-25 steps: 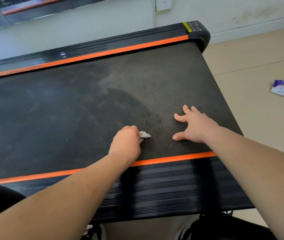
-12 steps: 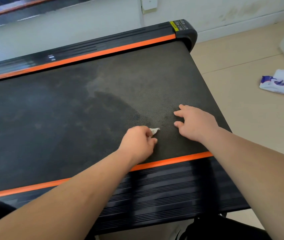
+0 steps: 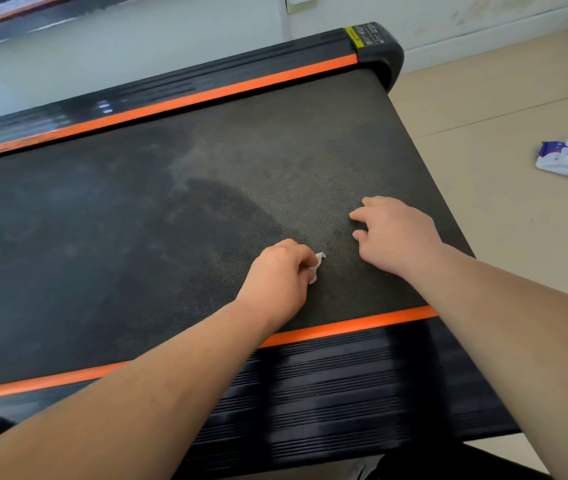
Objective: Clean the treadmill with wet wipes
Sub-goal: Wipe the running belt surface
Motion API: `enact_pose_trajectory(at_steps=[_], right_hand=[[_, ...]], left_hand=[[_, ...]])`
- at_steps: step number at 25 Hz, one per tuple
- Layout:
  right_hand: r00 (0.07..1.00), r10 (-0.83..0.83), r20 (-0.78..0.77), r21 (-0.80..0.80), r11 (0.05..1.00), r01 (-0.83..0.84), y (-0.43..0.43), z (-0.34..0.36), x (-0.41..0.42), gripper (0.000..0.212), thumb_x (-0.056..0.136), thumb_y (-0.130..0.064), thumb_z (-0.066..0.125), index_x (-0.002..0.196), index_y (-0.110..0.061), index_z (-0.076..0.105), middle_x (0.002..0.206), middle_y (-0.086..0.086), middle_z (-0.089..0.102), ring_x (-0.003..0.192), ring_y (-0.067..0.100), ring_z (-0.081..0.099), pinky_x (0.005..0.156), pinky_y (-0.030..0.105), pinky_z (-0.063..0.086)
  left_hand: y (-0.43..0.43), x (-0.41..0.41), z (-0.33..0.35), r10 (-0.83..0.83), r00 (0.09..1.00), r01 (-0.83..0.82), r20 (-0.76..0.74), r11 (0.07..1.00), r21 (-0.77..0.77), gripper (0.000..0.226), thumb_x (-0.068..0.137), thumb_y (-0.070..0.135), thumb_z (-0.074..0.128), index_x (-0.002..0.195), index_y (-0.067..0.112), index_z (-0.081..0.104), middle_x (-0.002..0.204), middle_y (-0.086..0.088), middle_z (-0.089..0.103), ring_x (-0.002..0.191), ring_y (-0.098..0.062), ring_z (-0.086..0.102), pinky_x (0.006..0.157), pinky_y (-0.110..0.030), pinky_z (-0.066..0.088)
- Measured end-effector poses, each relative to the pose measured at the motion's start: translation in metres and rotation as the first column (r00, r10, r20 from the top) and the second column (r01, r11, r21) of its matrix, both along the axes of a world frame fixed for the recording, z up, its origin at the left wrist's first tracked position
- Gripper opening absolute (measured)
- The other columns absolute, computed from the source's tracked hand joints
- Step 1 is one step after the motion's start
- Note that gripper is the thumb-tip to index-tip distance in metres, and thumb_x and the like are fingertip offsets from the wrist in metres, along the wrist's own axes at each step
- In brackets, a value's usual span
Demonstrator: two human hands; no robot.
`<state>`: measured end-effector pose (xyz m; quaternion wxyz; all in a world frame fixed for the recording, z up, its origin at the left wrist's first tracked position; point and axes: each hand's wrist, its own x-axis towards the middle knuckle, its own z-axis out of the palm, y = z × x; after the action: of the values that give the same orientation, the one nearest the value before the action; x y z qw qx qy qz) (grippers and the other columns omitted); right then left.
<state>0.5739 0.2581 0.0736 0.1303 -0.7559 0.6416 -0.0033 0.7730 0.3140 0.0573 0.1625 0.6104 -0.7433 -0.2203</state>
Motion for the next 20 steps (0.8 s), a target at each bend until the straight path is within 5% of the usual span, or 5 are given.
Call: enact_pose_trajectory(at_steps=[4,8,13,18,20], right_hand=[[0.997,0.051,-0.058,0.006,0.999,-0.05,-0.014,-0.006,0.0,0.043,0.099,-0.05,0.055,0.14,-0.035,0.057,0.148,-0.002,0.049,0.144,0.024,0.037,0.115,0.046,0.035],[0.999,-0.029,0.02,0.171,0.985,0.025,-0.023,-0.01,0.0,0.055,0.097,-0.058,0.055,0.15,-0.048,0.041,0.168,-0.011,0.023,0.156,0.021,0.017,0.117,0.053,0.035],[1.0,-0.028,-0.014,0.131,0.991,0.029,-0.026,-0.003,0.001,0.058,0.093,-0.061,0.061,0.148,-0.048,0.045,0.166,-0.012,0.028,0.154,0.02,0.026,0.113,0.047,0.039],[0.999,-0.015,0.04,0.144,0.99,0.009,-0.021,-0.006,0.0,0.053,0.097,-0.055,0.059,0.147,-0.045,0.046,0.167,-0.008,0.025,0.156,0.02,0.018,0.115,0.051,0.039],[0.997,-0.022,0.079,0.115,0.993,0.013,-0.02,-0.009,-0.002,0.05,0.096,-0.052,0.06,0.145,-0.042,0.051,0.167,-0.005,0.023,0.155,0.018,0.018,0.115,0.052,0.038]], left_hand=[[-0.023,0.003,0.005,0.184,0.98,-0.185,-0.069,0.983,0.0,0.017,0.085,0.009,0.07,0.096,0.021,0.074,0.083,0.008,0.066,0.082,-0.017,0.064,0.076,-0.027,0.051],[-0.068,0.028,0.013,0.424,0.905,-0.426,0.038,0.897,0.122,0.014,0.086,0.013,0.068,0.079,0.024,0.072,0.087,0.0,0.068,0.083,-0.023,0.066,0.071,-0.029,0.052],[-0.041,0.002,0.006,-0.002,0.972,-0.03,0.236,0.991,0.134,0.012,0.093,0.013,0.059,0.094,0.02,0.069,0.101,-0.004,0.062,0.094,-0.025,0.059,0.077,-0.031,0.045],[-0.05,0.009,0.01,0.178,0.944,-0.208,0.276,0.975,0.082,0.015,0.092,0.012,0.059,0.096,0.018,0.072,0.102,-0.008,0.066,0.097,-0.03,0.063,0.081,-0.034,0.051],[-0.018,-0.025,0.01,0.014,0.968,-0.045,0.25,0.992,0.117,0.016,0.091,0.014,0.062,0.1,0.019,0.074,0.104,-0.007,0.068,0.099,-0.03,0.064,0.085,-0.036,0.053]])
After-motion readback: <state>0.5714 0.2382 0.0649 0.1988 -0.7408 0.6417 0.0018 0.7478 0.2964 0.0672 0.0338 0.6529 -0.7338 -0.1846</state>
